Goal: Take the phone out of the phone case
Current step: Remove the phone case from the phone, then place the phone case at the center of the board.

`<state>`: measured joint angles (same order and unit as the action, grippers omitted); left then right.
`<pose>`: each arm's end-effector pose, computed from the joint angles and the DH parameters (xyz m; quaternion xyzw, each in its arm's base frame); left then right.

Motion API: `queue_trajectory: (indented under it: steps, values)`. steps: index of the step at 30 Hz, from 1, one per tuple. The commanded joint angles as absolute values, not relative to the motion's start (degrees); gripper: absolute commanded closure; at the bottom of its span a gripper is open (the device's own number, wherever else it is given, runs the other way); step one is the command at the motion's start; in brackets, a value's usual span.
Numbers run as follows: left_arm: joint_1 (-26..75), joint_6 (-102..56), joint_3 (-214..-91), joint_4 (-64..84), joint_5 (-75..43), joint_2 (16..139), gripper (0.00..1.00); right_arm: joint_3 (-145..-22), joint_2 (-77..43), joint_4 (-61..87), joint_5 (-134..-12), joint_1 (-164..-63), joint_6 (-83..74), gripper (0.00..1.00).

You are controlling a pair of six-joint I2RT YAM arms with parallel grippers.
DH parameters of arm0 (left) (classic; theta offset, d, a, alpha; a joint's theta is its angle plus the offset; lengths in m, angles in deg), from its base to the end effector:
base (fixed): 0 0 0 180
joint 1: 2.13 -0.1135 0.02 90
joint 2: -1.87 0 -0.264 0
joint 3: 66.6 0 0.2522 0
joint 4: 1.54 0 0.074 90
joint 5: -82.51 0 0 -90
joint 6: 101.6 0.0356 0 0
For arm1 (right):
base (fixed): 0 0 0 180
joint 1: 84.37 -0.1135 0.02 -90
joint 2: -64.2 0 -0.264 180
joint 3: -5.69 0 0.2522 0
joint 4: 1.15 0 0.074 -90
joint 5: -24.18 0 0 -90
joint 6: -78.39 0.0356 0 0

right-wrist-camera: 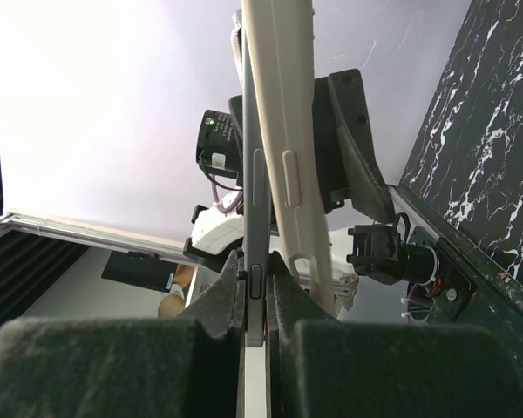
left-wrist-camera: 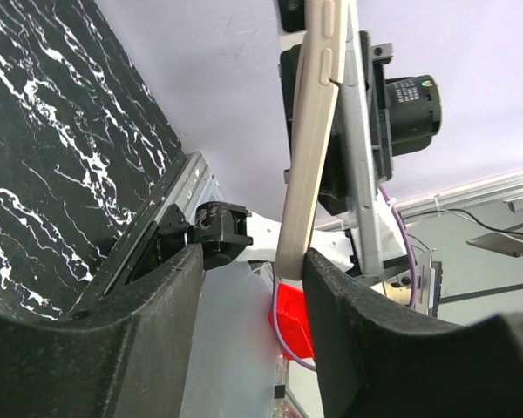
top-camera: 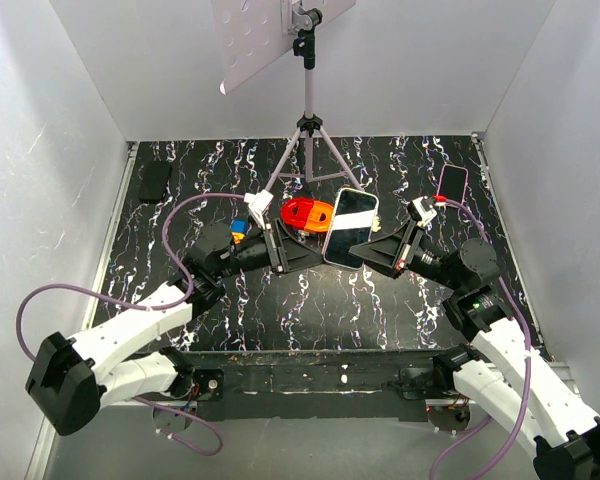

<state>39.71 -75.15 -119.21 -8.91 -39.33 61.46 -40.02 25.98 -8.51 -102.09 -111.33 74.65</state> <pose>0.1670 -0.1747 0.3112 0.0635 0.7022 -0.6599 0.2598 0.1348 0.0922 0.3360 0.0723 0.6257 0.7333 0.2560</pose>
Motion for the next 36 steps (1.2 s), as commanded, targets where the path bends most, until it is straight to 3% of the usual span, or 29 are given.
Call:
queue_trajectory:
  steps: [1,13,16,20,26,33,36]
  values:
    - [40.76,-75.93,-121.84,-9.84,-40.45,64.7,0.55,-40.33,26.67,-16.39,-103.17,-111.26,75.67,0.99]
    - [41.11,-75.06,-127.56,-8.7,-42.82,70.42,0.76,-40.51,25.7,-13.4,-103.43,-111.26,73.91,0.99]
    - [40.93,-74.27,-127.91,-7.65,-42.57,70.6,0.84,-40.59,25.61,-12.26,-103.43,-111.26,73.21,0.99]
    - [40.93,-70.15,-130.45,5.06,-37.83,69.72,1.0,-40.68,25.61,-11.03,-103.26,-111.26,72.51,0.99]
    - [38.74,-64.43,-134.41,28.36,-26.93,68.67,1.0,-41.38,26.49,-7.35,-102.74,-111.26,70.4,0.99]
    - [25.05,-57.5,-131.95,43.93,-20.77,61.38,1.0,-42.35,29.04,-0.84,-101.33,-111.17,66.27,0.99]
    - [20.82,-48.98,-136.16,51.39,-11.06,60.4,1.0,-43.31,29.39,2.06,-101.15,-111.08,64.43,0.99]
